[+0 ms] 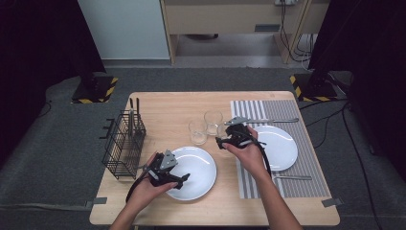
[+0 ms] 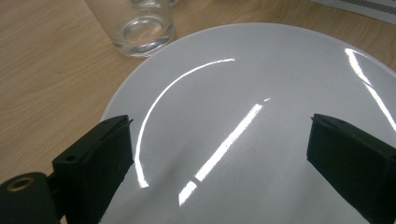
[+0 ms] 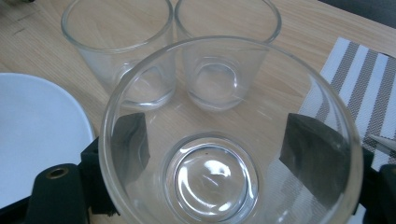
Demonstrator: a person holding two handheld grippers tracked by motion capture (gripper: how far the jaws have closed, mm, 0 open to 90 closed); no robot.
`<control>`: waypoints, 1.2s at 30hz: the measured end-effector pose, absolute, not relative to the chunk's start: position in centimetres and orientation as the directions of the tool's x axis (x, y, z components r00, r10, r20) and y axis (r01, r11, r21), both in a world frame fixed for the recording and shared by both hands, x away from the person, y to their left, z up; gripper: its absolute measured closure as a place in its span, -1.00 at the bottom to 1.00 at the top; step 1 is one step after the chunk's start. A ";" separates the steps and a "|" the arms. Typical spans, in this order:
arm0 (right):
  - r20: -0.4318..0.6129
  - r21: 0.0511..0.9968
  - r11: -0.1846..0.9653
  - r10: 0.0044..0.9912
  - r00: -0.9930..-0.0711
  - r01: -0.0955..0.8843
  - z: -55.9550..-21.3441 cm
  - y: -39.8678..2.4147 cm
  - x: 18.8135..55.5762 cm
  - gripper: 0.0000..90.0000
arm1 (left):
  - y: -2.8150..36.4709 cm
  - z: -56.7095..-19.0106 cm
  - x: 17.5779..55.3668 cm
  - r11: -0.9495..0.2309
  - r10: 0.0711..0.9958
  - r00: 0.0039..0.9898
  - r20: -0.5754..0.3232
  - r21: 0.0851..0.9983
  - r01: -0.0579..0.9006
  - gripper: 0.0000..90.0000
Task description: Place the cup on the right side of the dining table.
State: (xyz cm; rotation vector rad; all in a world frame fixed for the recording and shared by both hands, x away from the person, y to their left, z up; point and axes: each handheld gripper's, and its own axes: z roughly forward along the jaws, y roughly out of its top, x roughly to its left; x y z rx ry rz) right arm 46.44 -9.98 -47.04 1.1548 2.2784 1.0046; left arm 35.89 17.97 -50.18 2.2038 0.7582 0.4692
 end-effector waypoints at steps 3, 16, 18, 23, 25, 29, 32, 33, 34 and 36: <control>-0.028 0.747 0.402 0.815 -0.579 0.529 -46.8 -10.3 46.4 -0.55 | 17.9 -50.1 35.9 -0.545 0.643 0.760 0.090 0.751 0.372 -0.86; -0.023 0.765 0.370 0.834 -0.551 0.528 -44.7 -11.5 46.2 -0.55 | 17.4 -50.0 35.7 -0.544 0.639 0.763 0.095 0.757 0.361 -0.87; -0.025 0.764 0.369 0.837 -0.547 0.530 -44.5 -11.6 46.4 -0.55 | 17.2 -50.0 35.7 -0.553 0.631 0.769 0.102 0.754 0.354 -0.87; -0.003 0.764 0.351 0.841 -0.541 0.542 -44.2 -11.9 47.0 -0.55 | 17.2 -49.7 35.9 -0.548 0.630 0.770 0.103 0.761 0.347 -0.86; -0.020 0.761 0.363 0.842 -0.540 0.537 -44.0 -11.9 47.5 -0.55 | 17.2 -49.6 35.9 -0.542 0.629 0.771 0.098 0.767 0.344 -0.86; -0.018 0.763 0.359 0.843 -0.537 0.537 -43.5 -11.9 48.3 -0.55 | 17.2 -49.6 36.0 -0.526 0.637 0.767 0.085 0.774 0.352 -0.86; -0.030 0.767 0.368 0.839 -0.544 0.525 -42.9 -11.7 49.0 -0.55 | 17.3 -49.7 36.0 -0.515 0.639 0.766 0.070 0.778 0.359 -0.86; -0.028 0.770 0.365 0.839 -0.544 0.523 -42.8 -11.7 49.1 -0.55 | 17.3 -49.8 36.0 -0.513 0.638 0.767 0.066 0.779 0.360 -0.86; -0.031 0.772 0.367 0.837 -0.546 0.519 -42.7 -11.7 49.2 -0.55 | 17.3 -49.8 36.0 -0.513 0.638 0.768 0.065 0.779 0.360 -0.86; -0.028 0.774 0.364 0.838 -0.546 0.518 -42.5 -11.6 49.5 -0.55 | 17.3 -50.0 36.1 -0.510 0.637 0.769 0.059 0.780 0.363 -0.86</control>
